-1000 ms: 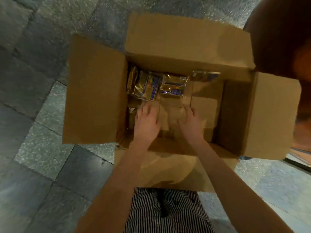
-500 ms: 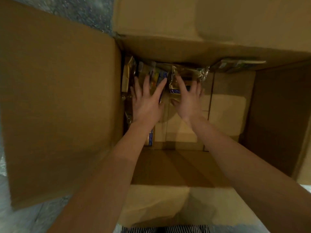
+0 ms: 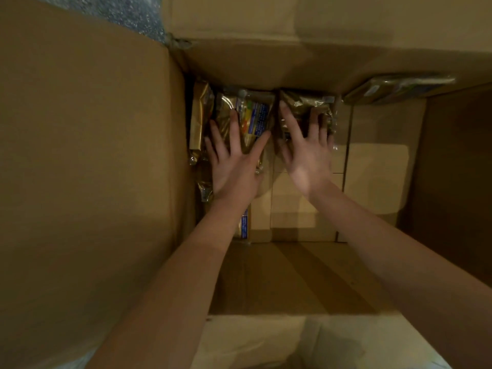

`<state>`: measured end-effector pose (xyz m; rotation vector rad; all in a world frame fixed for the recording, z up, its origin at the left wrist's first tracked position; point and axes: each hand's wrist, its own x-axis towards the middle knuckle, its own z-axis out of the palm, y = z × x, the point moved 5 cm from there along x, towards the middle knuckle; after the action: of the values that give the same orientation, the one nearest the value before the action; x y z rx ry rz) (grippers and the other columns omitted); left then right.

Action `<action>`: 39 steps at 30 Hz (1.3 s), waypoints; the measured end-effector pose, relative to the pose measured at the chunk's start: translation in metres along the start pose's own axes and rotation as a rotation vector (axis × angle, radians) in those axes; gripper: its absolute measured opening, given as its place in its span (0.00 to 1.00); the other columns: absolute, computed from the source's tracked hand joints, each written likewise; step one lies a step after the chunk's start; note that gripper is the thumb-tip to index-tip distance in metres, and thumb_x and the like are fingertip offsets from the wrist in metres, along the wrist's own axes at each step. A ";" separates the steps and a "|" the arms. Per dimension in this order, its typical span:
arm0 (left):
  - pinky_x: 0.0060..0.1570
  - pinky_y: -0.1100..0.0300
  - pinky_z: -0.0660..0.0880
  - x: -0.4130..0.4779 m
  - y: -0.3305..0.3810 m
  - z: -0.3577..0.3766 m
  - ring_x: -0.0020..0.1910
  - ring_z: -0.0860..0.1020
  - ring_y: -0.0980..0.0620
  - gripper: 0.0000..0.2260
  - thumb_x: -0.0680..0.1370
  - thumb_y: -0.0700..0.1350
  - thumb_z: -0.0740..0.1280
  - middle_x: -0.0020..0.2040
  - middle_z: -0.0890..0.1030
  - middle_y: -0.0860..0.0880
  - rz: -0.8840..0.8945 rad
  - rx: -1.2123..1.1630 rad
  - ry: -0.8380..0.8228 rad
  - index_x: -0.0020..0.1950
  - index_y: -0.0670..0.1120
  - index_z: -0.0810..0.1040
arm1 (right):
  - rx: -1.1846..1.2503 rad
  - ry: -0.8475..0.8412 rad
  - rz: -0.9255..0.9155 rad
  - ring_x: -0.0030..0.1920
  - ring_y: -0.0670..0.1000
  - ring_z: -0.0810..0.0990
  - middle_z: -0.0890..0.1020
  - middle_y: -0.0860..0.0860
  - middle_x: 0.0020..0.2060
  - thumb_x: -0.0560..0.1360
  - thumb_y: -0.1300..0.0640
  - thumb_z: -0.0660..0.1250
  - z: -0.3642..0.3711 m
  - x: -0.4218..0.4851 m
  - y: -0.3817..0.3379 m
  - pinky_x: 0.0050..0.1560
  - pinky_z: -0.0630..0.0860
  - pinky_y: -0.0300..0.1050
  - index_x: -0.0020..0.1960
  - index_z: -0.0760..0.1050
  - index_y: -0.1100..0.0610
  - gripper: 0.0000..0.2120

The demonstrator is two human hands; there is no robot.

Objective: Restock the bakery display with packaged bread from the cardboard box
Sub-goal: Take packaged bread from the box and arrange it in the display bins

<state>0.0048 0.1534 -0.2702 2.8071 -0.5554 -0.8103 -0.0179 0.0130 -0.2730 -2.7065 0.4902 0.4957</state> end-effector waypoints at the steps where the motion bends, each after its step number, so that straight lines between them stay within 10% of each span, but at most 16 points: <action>1: 0.74 0.36 0.41 -0.001 0.000 -0.002 0.77 0.38 0.32 0.37 0.76 0.50 0.71 0.80 0.37 0.43 0.002 -0.013 0.010 0.78 0.64 0.53 | -0.009 0.031 -0.017 0.76 0.68 0.56 0.58 0.65 0.76 0.84 0.49 0.56 -0.004 -0.002 0.000 0.73 0.57 0.68 0.78 0.45 0.37 0.29; 9: 0.72 0.35 0.56 -0.013 -0.006 -0.015 0.78 0.48 0.33 0.27 0.78 0.49 0.69 0.80 0.50 0.43 0.003 -0.144 0.042 0.75 0.57 0.65 | 0.164 0.232 -0.018 0.64 0.65 0.75 0.70 0.63 0.69 0.76 0.67 0.63 -0.028 -0.026 0.013 0.58 0.77 0.63 0.67 0.76 0.55 0.20; 18: 0.63 0.40 0.74 -0.062 0.006 -0.052 0.70 0.67 0.39 0.28 0.77 0.39 0.69 0.76 0.61 0.44 -0.085 -0.466 0.061 0.74 0.56 0.65 | 0.459 0.228 0.256 0.55 0.46 0.76 0.77 0.52 0.59 0.78 0.65 0.64 -0.079 -0.069 0.015 0.54 0.72 0.31 0.58 0.75 0.58 0.10; 22: 0.53 0.51 0.79 -0.099 0.013 -0.094 0.56 0.76 0.47 0.26 0.79 0.39 0.65 0.71 0.65 0.47 -0.140 -0.621 0.110 0.73 0.58 0.64 | 0.641 0.257 0.367 0.47 0.40 0.76 0.78 0.46 0.49 0.79 0.63 0.65 -0.114 -0.107 0.001 0.55 0.78 0.41 0.56 0.74 0.55 0.08; 27: 0.47 0.57 0.74 -0.151 0.024 -0.150 0.47 0.75 0.54 0.23 0.80 0.41 0.63 0.62 0.74 0.48 -0.213 -0.813 0.201 0.73 0.58 0.65 | 0.839 0.290 0.355 0.40 0.34 0.77 0.77 0.42 0.55 0.79 0.64 0.64 -0.164 -0.164 -0.019 0.37 0.74 0.30 0.69 0.71 0.48 0.21; 32: 0.39 0.60 0.78 -0.200 0.022 -0.189 0.43 0.81 0.55 0.19 0.80 0.42 0.66 0.53 0.80 0.54 -0.273 -1.058 0.327 0.66 0.60 0.68 | 0.986 0.273 0.306 0.66 0.46 0.74 0.74 0.50 0.67 0.78 0.66 0.65 -0.205 -0.208 -0.034 0.58 0.76 0.33 0.71 0.69 0.51 0.24; 35: 0.44 0.67 0.78 -0.229 0.027 -0.206 0.47 0.80 0.63 0.18 0.79 0.42 0.68 0.53 0.79 0.61 -0.292 -1.128 0.400 0.66 0.56 0.71 | 1.081 0.314 0.196 0.63 0.49 0.77 0.76 0.54 0.64 0.77 0.68 0.65 -0.232 -0.233 -0.030 0.60 0.78 0.43 0.69 0.69 0.55 0.22; 39: 0.46 0.67 0.78 -0.268 0.044 -0.222 0.49 0.79 0.66 0.18 0.78 0.41 0.68 0.54 0.78 0.62 -0.311 -1.178 0.522 0.66 0.55 0.73 | 1.040 0.344 0.116 0.56 0.35 0.77 0.78 0.43 0.57 0.77 0.65 0.67 -0.269 -0.260 -0.016 0.54 0.76 0.31 0.64 0.74 0.55 0.17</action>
<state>-0.0978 0.2317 0.0558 1.8383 0.3680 -0.2326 -0.1670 -0.0076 0.0697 -1.7449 0.7341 -0.1941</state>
